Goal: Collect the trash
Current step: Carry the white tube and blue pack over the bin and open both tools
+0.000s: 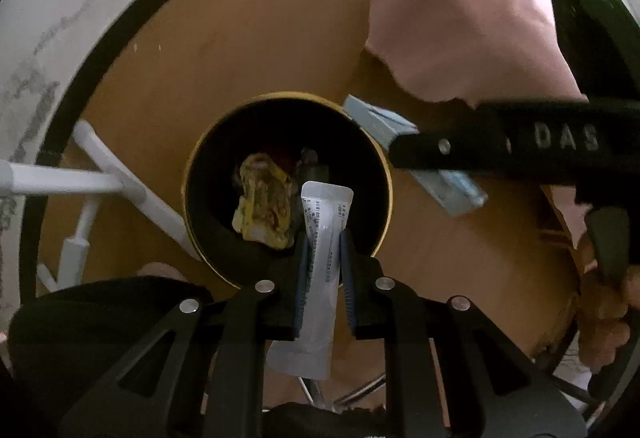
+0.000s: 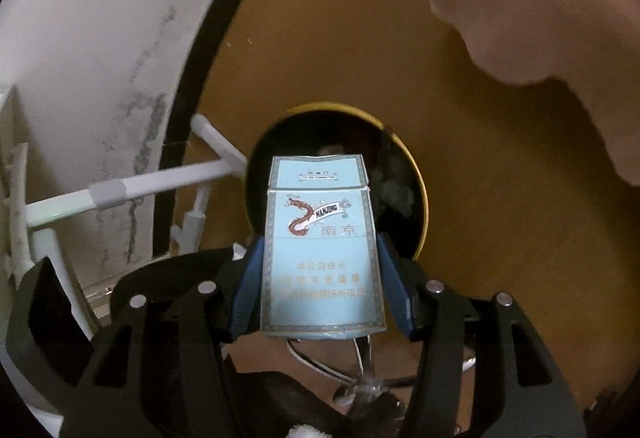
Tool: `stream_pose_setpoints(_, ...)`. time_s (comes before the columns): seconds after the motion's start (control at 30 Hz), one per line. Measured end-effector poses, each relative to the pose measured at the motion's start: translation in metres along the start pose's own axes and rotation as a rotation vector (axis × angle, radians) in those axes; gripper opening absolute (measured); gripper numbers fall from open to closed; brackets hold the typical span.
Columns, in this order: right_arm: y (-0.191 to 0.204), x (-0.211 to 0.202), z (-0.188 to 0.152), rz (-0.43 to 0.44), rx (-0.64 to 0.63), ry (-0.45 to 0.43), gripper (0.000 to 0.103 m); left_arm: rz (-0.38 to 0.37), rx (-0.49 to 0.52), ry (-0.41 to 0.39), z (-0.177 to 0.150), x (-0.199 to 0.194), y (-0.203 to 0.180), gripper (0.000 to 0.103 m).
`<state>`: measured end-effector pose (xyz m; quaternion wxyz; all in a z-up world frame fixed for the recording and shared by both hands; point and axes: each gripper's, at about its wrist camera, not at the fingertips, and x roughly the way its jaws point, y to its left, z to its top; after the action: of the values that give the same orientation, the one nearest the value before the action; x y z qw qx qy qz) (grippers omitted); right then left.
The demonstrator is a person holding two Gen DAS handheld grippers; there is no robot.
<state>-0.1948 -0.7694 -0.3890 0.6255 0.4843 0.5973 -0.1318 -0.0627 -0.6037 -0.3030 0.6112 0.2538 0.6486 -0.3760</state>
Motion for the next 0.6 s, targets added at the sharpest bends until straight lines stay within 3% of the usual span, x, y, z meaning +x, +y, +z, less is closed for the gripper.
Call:
stream_pose_setpoints(0.17, -0.004, 0.027, -0.001, -0.037, 0.022, 0.057, 0.055, -0.023, -0.024, 0.043, -0.011, 0.014, -0.006, 0.015)
stream_pose_setpoints(0.6, 0.005, 0.086, 0.005, -0.057, 0.051, 0.140, 0.055, -0.125, -0.127, 0.110, 0.001, 0.059, 0.033, 0.015)
